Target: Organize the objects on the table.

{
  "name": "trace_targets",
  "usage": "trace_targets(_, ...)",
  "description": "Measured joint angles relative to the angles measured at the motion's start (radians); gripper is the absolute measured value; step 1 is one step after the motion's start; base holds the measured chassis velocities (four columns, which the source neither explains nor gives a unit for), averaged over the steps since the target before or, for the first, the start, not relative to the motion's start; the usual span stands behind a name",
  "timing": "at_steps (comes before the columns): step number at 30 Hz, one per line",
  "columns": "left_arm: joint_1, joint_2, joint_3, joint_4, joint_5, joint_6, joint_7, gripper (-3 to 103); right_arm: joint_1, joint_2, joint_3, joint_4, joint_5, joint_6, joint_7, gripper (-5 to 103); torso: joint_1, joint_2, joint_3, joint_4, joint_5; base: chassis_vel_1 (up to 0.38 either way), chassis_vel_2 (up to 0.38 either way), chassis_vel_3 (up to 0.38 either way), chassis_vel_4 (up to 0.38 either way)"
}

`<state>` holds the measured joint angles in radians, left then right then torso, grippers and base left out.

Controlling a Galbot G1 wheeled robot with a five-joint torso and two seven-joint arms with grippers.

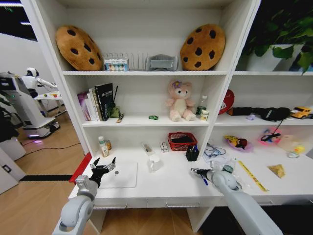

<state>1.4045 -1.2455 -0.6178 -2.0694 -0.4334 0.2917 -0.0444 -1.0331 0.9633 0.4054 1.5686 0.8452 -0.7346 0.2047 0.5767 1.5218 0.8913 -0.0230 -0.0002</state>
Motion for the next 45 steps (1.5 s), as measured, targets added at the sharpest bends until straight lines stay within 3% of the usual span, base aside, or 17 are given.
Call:
trace_targets(2, 0.000, 0.000, 0.000, 0.000, 0.000, 0.000, 0.000, 100, -0.003, 0.001, 0.002, 0.000, -0.001, 0.000, 0.001, 73, 0.000, 0.000, 0.000, 0.0000, 0.0000, 0.000, 0.000, 0.000, 0.000)
trace_targets(7, 0.000, 0.000, 0.000, 0.000, 0.000, 0.000, 0.000, 100, -0.002, 0.002, 0.004, -0.007, -0.002, 0.001, 0.008, 62, 0.000, 0.000, 0.000, -0.0002, -0.0003, 0.000, 0.000, 0.000, 0.000)
trace_targets(8, 0.000, 0.000, 0.000, 0.000, 0.000, 0.000, 0.000, 100, 0.001, 0.003, 0.004, -0.013, -0.003, 0.001, 0.009, 52, 0.000, 0.000, 0.000, -0.0002, -0.0003, 0.000, 0.000, 0.000, 0.000)
trace_targets(10, 0.000, 0.000, 0.000, 0.000, 0.000, 0.000, 0.000, 100, 0.004, 0.003, 0.005, -0.017, -0.003, 0.002, 0.010, 52, 0.000, 0.000, 0.000, -0.0002, -0.0002, 0.000, 0.000, 0.000, 0.000)
trace_targets(11, 0.000, 0.000, 0.000, 0.000, 0.000, 0.000, 0.000, 100, 0.005, 0.004, 0.005, -0.021, -0.002, 0.002, 0.010, 41, 0.000, 0.000, 0.000, -0.0001, -0.0002, 0.000, 0.000, 0.000, 0.000)
trace_targets(13, 0.000, 0.000, 0.000, 0.000, 0.000, 0.000, 0.000, 100, 0.005, 0.004, 0.006, -0.024, -0.002, 0.002, 0.010, 41, 0.000, 0.000, 0.000, -0.0001, -0.0001, 0.000, 0.000, 0.000, 0.000)
trace_targets(16, 0.000, 0.000, 0.000, 0.000, 0.000, 0.000, 0.000, 100, 0.008, 0.010, 0.009, -0.035, -0.002, 0.002, 0.009, 25, 0.000, 0.000, 0.000, -0.0001, -0.0001, 0.000, 0.000, 0.000, 0.000)
trace_targets(18, 0.000, 0.000, 0.000, 0.000, 0.000, 0.000, 0.000, 100, 0.008, 0.011, 0.010, -0.037, -0.002, 0.002, 0.009, 25, 0.000, 0.000, 0.000, -0.0001, 0.0000, 0.000, 0.000, 0.000, 0.000)
trace_targets(19, 0.000, 0.000, 0.000, 0.000, 0.000, 0.000, 0.000, 100, 0.008, 0.012, 0.012, -0.038, -0.002, 0.002, 0.008, 15, 0.000, 0.000, 0.000, 0.0000, 0.0000, 0.000, 0.000, 0.000, 0.000)
trace_targets(32, 0.000, 0.000, 0.000, 0.000, 0.000, 0.000, 0.000, 100, 0.003, 0.017, 0.020, -0.010, -0.014, 0.001, 0.019, 12, 0.000, 0.000, 0.000, -0.0001, 0.0010, 0.000, 0.000, 0.000, 0.000)
trace_targets(37, 0.000, 0.000, 0.000, 0.000, 0.000, 0.000, 0.000, 100, 0.009, 0.004, 0.012, 0.033, -0.153, 0.097, 0.003, 12, 0.000, 0.000, 0.000, -0.0001, 0.0004, 0.000, 0.000, 0.000, 0.000)
trace_targets(39, 0.000, 0.000, 0.000, 0.000, 0.000, 0.000, 0.000, 100, 0.026, -0.007, 0.003, 0.043, -0.263, 0.181, -0.045, 12, 0.000, 0.000, 0.000, -0.0001, 0.0007, 0.000, 0.000, 0.000, 0.000)
trace_targets(40, 0.000, 0.000, 0.000, 0.000, 0.000, 0.000, 0.000, 100, 0.026, -0.007, 0.003, 0.043, -0.263, 0.181, -0.045, 12, 0.000, 0.000, 0.000, -0.0001, 0.0007, 0.000, 0.000, 0.000, 0.000)
trace_targets(41, 0.000, 0.000, 0.000, 0.000, 0.000, 0.000, 0.000, 100, 0.040, -0.015, -0.004, 0.043, -0.320, 0.246, -0.077, 12, 0.000, 0.000, 0.000, -0.0001, 0.0001, 0.000, 0.000, 0.000, 0.000)
trace_targets(42, 0.000, 0.000, 0.000, 0.000, 0.000, 0.000, 0.000, 100, 0.040, -0.015, -0.004, 0.043, -0.320, 0.246, -0.077, 12, 0.000, 0.000, 0.000, -0.0001, 0.0001, 0.000, 0.000, 0.000, 0.000)
trace_targets(44, 0.000, 0.000, 0.000, 0.000, 0.000, 0.000, 0.000, 100, 0.065, -0.021, -0.014, 0.021, -0.407, 0.349, -0.113, 12, 0.000, 0.000, 0.000, 0.0000, 0.0002, 0.000, 0.000, 0.000, 0.000)
trace_targets(45, 0.000, 0.000, 0.000, 0.000, 0.000, 0.000, 0.000, 100, 0.065, -0.021, -0.014, 0.021, -0.407, 0.349, -0.113, 12, 0.000, 0.000, 0.000, 0.0000, 0.0002, 0.000, 0.000, 0.000, 0.000)
